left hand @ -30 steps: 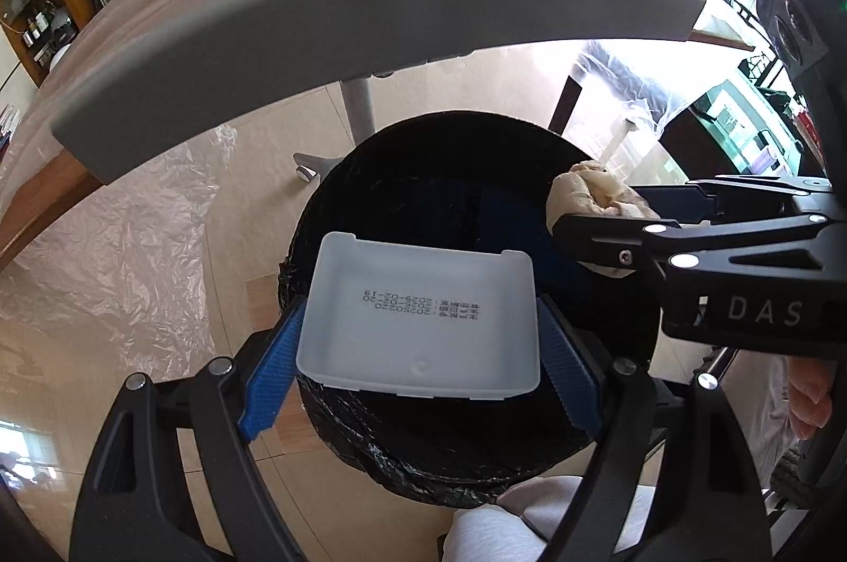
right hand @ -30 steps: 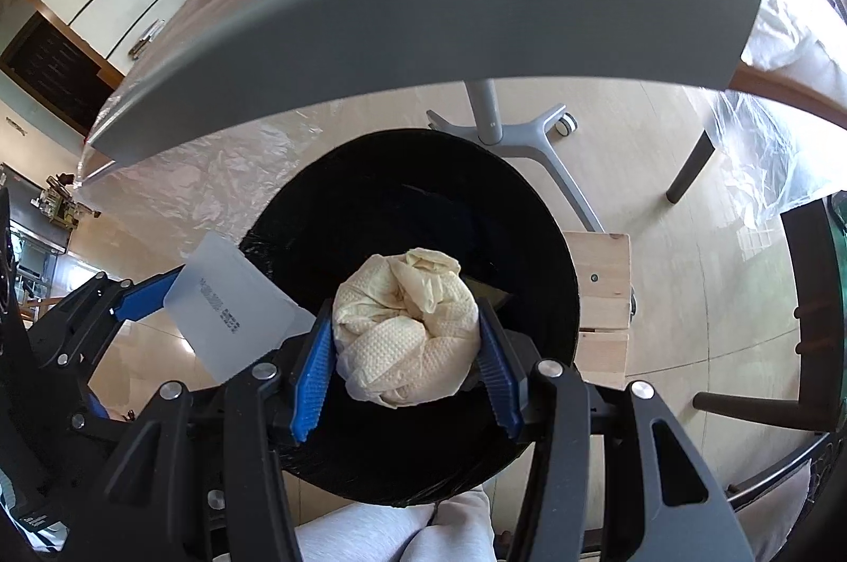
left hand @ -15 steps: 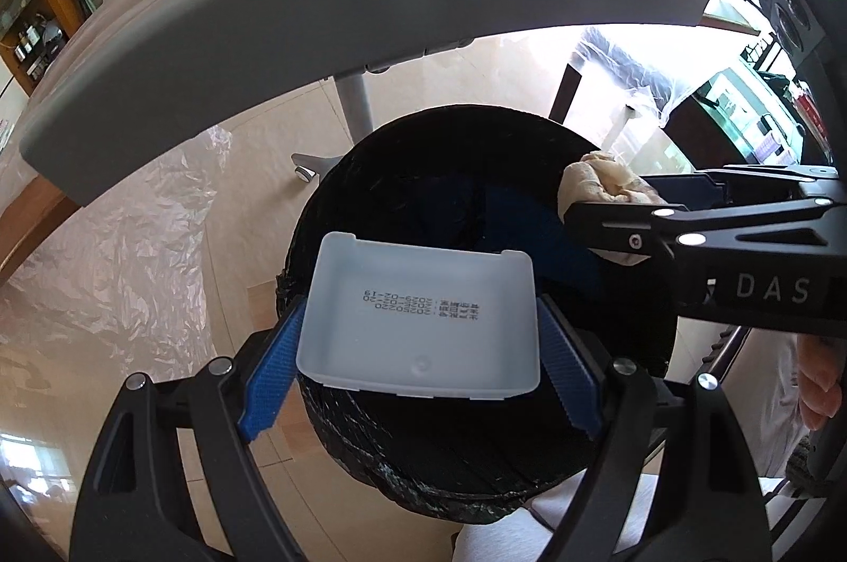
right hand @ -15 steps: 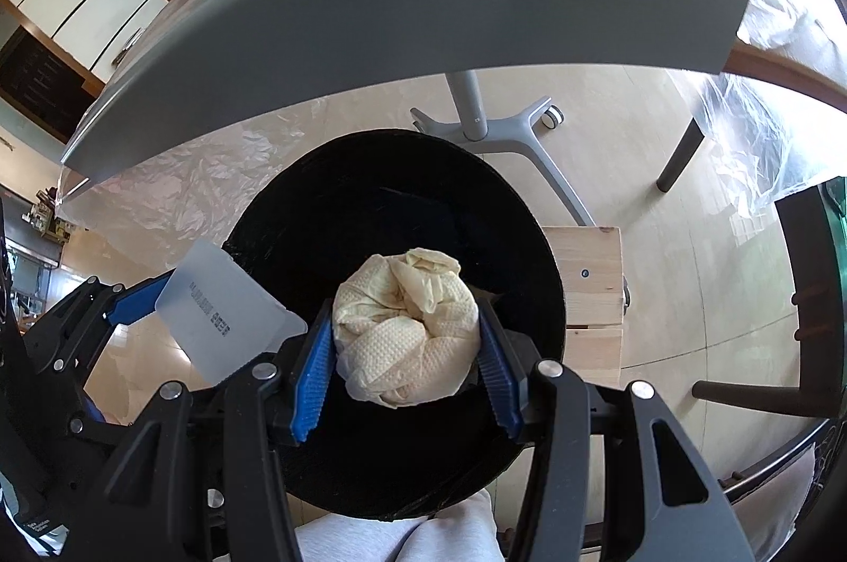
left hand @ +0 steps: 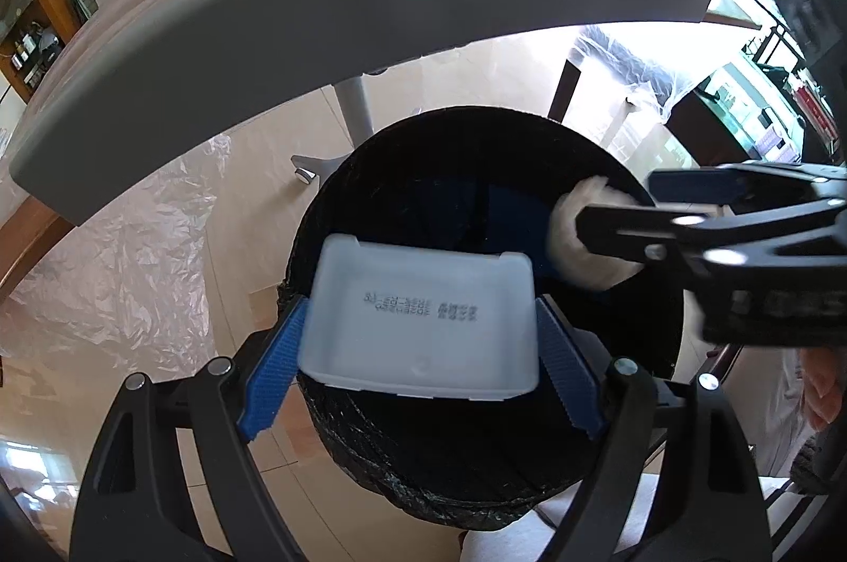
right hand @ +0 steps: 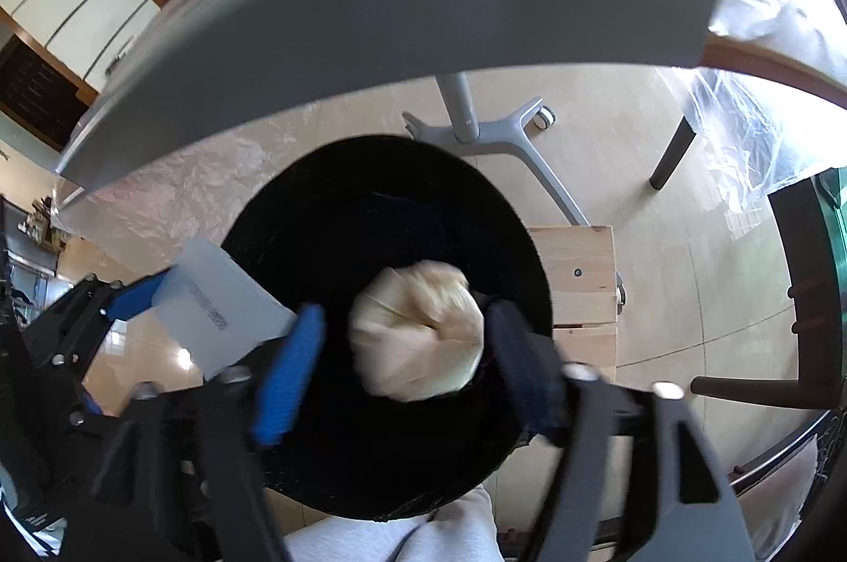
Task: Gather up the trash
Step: 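Open both grippers to drop the white box and cloth into the bin, then move both open grippers back toward the blue bag and medicine box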
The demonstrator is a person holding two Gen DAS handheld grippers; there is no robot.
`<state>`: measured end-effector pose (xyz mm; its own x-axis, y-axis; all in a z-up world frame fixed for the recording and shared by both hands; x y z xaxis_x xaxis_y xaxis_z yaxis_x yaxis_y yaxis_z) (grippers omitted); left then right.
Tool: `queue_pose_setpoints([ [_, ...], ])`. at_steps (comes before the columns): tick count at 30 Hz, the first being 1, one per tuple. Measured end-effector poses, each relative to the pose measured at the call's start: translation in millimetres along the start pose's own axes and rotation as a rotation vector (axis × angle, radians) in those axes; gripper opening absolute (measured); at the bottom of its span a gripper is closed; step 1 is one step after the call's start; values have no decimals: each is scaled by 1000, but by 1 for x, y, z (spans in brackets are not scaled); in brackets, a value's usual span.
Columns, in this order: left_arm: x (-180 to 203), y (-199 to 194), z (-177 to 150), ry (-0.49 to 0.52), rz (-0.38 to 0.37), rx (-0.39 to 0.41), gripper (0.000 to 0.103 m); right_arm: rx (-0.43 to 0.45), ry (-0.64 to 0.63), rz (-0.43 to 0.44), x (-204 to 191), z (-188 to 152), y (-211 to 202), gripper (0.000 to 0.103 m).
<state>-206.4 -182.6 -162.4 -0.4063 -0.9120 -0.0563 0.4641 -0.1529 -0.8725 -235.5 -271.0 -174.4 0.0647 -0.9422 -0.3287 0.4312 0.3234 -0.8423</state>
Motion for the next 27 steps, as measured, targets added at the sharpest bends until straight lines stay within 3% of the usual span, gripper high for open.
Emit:
queue_pose_setpoints([
  [5,-2,-9,1,-7,-5,25,92,39,-23,-4,1,1,-22,78],
  [15,-2,-31,8,-40,-28,75,93,129,-22,44,-2,15,-70,84],
  [22,0,-80,30,-66,-36,194,93,217,-78,78,-12,29,-114,89],
  [27,-9,-113,54,-105,-10,296,100,362,-167,55,-21,55,-152,97],
])
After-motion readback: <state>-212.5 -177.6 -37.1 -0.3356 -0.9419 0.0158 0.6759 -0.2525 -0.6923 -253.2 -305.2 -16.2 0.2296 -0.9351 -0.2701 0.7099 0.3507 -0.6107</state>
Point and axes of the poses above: each gripper's, at about its wrist camera, not at the fingertips, and y roughly the way its jaws point, x to its right, z to its top, the point moved 9 cm from there along y, roughly the way its jaws point, and after that the axes turned 4 degrees about x, right-handed, at the moved point
